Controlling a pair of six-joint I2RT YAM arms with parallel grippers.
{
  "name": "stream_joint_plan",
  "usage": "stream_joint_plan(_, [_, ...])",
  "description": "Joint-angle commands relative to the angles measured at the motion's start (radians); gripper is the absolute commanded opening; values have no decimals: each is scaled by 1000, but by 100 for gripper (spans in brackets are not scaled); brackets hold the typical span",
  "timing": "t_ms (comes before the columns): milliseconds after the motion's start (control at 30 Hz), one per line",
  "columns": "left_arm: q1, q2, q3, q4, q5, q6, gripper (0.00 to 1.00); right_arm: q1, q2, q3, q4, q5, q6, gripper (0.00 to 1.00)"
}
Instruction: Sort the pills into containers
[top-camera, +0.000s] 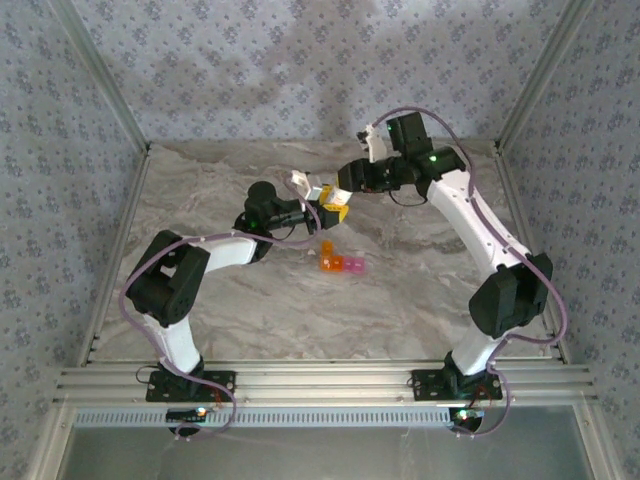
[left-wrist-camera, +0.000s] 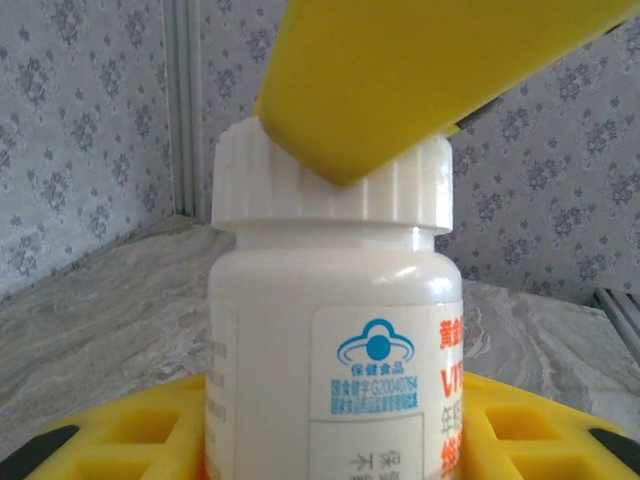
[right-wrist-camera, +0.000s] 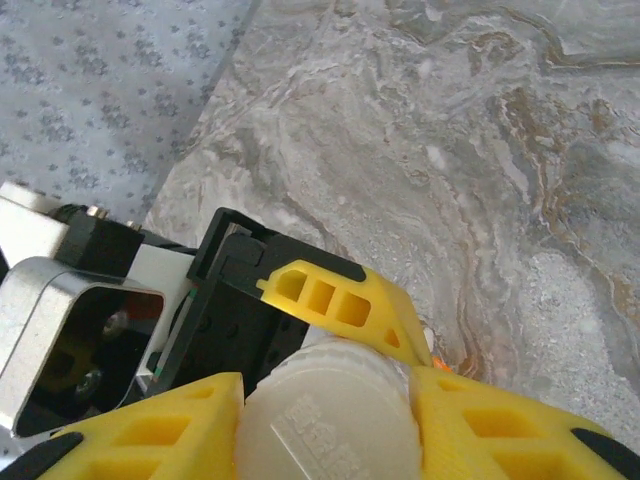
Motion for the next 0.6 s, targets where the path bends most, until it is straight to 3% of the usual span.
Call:
stream_joint_plan(0, [-10, -31, 29, 79, 27, 3, 0, 73, -18, -40, 35, 137, 172, 44])
stream_joint_plan(300, [-11, -36, 27, 72, 23, 6, 0, 108, -24, 1, -19, 211, 202, 48])
stream_joint_plan(567, [-15, -31, 27, 66, 23, 10, 0, 45, -60, 69, -47, 170, 197, 78])
